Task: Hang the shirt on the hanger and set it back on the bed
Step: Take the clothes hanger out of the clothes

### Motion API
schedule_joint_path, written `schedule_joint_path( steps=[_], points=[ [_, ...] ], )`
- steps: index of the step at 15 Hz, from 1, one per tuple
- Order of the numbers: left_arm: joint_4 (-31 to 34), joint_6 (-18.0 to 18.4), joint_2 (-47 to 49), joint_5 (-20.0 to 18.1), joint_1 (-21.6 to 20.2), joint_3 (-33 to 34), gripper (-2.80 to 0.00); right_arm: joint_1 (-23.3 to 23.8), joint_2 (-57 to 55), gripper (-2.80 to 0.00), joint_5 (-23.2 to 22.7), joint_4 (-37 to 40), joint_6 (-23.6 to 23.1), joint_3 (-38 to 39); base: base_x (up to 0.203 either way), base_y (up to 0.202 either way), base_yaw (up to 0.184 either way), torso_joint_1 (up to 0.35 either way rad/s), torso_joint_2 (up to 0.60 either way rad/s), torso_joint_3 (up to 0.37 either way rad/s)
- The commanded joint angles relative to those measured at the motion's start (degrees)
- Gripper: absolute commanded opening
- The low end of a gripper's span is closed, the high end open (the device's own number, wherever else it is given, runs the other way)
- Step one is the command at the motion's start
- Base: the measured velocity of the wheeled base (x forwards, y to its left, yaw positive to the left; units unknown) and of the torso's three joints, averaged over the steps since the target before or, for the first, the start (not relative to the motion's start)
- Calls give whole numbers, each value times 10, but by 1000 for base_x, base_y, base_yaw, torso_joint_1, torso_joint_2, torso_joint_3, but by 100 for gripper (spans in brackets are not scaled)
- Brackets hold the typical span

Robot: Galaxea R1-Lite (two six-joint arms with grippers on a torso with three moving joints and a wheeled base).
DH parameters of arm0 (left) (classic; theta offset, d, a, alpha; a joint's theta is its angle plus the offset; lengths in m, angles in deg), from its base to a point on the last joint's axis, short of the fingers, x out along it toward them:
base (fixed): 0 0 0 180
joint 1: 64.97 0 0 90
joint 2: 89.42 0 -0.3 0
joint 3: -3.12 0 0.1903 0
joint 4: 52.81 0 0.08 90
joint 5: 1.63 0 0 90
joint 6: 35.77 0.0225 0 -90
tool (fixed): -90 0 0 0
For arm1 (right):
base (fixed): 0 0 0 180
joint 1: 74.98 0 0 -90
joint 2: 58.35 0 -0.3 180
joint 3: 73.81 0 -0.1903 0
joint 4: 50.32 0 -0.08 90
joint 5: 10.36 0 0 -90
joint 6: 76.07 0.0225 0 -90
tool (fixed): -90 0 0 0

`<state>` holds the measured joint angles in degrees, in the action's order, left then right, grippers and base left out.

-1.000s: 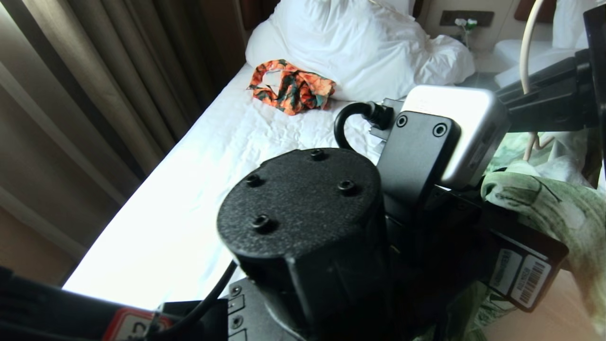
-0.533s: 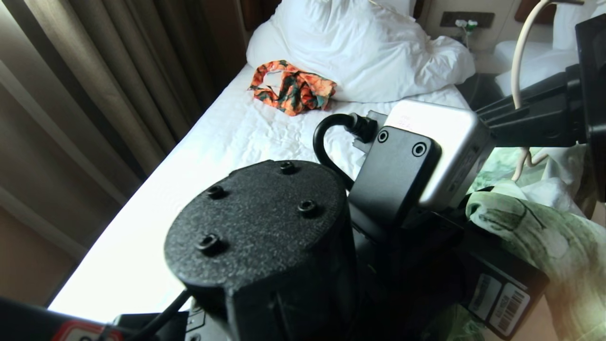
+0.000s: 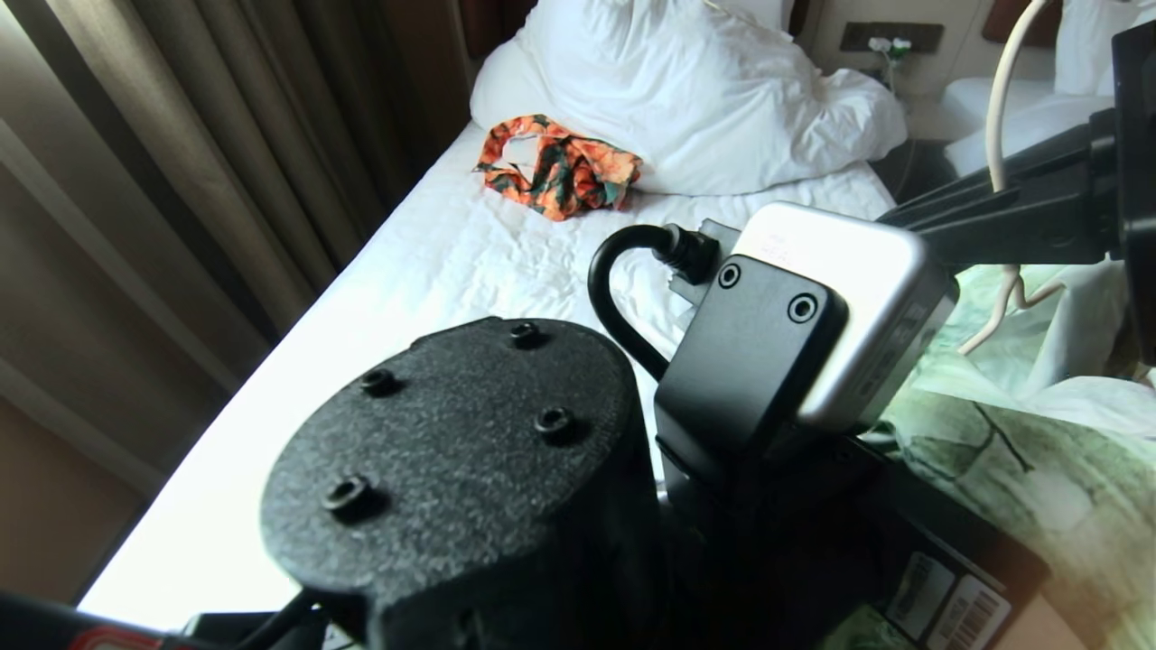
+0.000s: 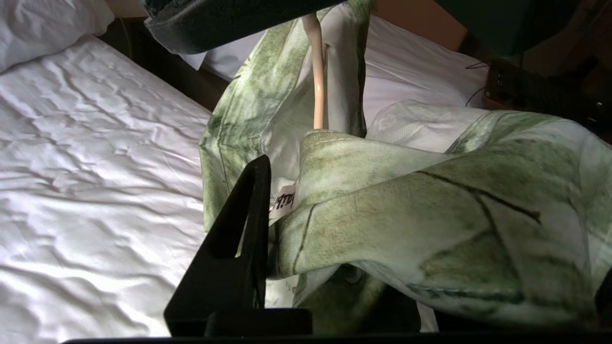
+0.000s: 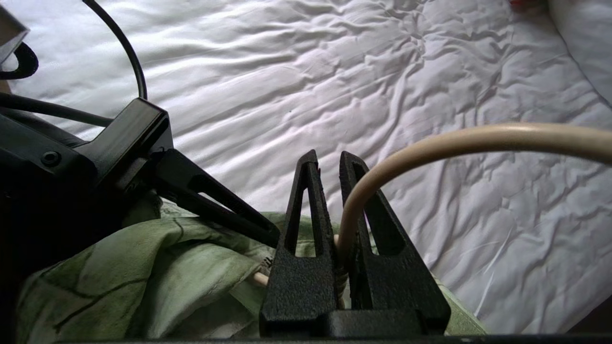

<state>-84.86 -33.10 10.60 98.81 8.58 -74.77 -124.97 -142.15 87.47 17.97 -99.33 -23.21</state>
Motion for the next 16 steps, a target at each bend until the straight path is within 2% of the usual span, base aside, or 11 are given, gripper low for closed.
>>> schedule_joint_path(
  steps=[1, 3, 6, 8, 12, 14, 16],
  points=[
    [2, 1, -5, 0, -2, 0, 0, 0, 3, -280, -1, 4, 5, 0, 0, 0, 0, 0, 0, 0],
    [54, 2, -32, -7, -3, 0, 0, -6, 10, -280, -1, 4, 7, 1, 0, 0, 0, 0, 0, 0],
    [180, 6, -64, -10, -1, -27, 0, -5, 17, -280, 1, 4, 18, 5, 0, 0, 0, 0, 0, 0],
    [230, 7, -88, -9, 2, -43, 0, -5, 24, -280, 3, 4, 20, 8, 0, 0, 0, 0, 0, 0],
    [236, 19, -97, -1, 3, -57, 0, -4, 29, -280, 3, 4, 21, 15, 0, 0, 0, 0, 0, 0],
    [243, 43, -97, 17, 0, -63, 0, 4, 29, -280, 3, 4, 21, 16, 0, 0, 0, 0, 0, 0],
    [296, 49, -103, 27, 0, -70, 0, 15, 30, -280, 3, 1, 21, 15, 0, 0, 0, 0, 0, 0]
  ],
)
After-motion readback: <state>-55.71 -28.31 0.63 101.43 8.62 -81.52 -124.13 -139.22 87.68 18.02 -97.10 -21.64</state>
